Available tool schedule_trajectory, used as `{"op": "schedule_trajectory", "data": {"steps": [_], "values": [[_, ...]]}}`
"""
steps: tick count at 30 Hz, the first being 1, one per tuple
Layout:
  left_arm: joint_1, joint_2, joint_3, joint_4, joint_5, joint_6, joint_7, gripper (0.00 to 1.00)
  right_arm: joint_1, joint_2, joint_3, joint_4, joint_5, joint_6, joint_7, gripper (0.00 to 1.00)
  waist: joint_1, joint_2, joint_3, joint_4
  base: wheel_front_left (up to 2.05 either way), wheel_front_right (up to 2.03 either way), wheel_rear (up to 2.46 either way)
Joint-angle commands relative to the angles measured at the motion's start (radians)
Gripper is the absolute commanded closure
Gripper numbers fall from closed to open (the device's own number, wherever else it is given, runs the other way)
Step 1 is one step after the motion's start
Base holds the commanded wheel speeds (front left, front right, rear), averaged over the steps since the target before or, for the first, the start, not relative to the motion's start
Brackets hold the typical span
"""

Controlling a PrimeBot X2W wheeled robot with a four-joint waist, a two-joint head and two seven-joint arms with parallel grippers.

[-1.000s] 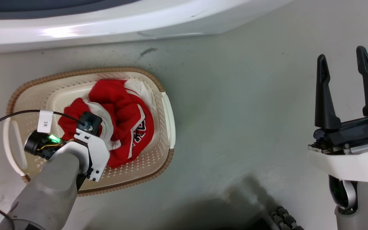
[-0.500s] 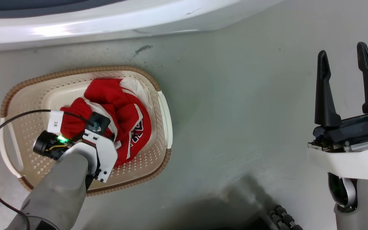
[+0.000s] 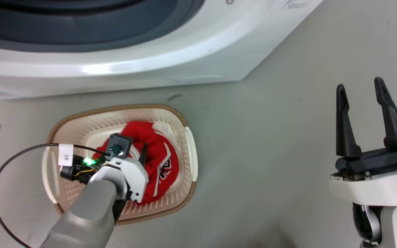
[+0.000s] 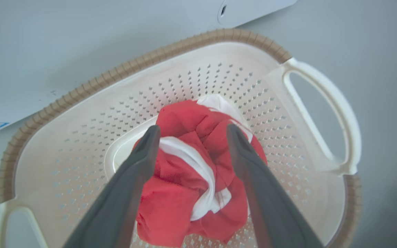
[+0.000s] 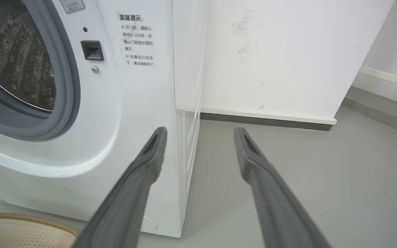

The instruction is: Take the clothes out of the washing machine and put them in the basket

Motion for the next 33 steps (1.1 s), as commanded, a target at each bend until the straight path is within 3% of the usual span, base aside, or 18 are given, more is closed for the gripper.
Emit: {"op": "schedule_trajectory", "data": {"steps": [1,5,9,19,33], "values": [[0.030,0.004,0.015,-0.047,0.009,0.015,-0.006,0.00,0.018,0.000,-0.007,0.004,0.000,-0.001,-0.002,0.00,0.0000,0.0000,-0.073,0.029,0.00,0.00,0.00],[0.129,0.022,0.097,-0.250,0.054,0.060,-0.005,0.00,0.066,0.000,-0.012,0.013,-0.007,-0.001,-0.002,0.00,0.0000,0.0000,-0.164,0.055,0.00,0.00,0.00],[0.198,0.026,0.160,-0.364,0.089,0.079,-0.005,0.00,0.089,0.000,-0.015,0.018,-0.012,-0.001,-0.002,0.00,0.0000,0.0000,-0.207,0.071,0.00,0.00,0.00],[0.415,-0.003,0.419,-0.731,0.223,0.124,-0.005,0.00,0.171,0.000,-0.030,0.043,-0.025,-0.001,-0.002,0.00,0.0000,0.0000,-0.341,0.116,0.00,0.00,0.00],[0.653,-0.117,0.669,-1.051,0.370,0.084,-0.005,0.00,0.258,0.001,-0.060,0.074,-0.023,-0.001,-0.002,0.00,0.0000,0.0000,-0.488,0.136,0.00,0.00,0.00]]}}
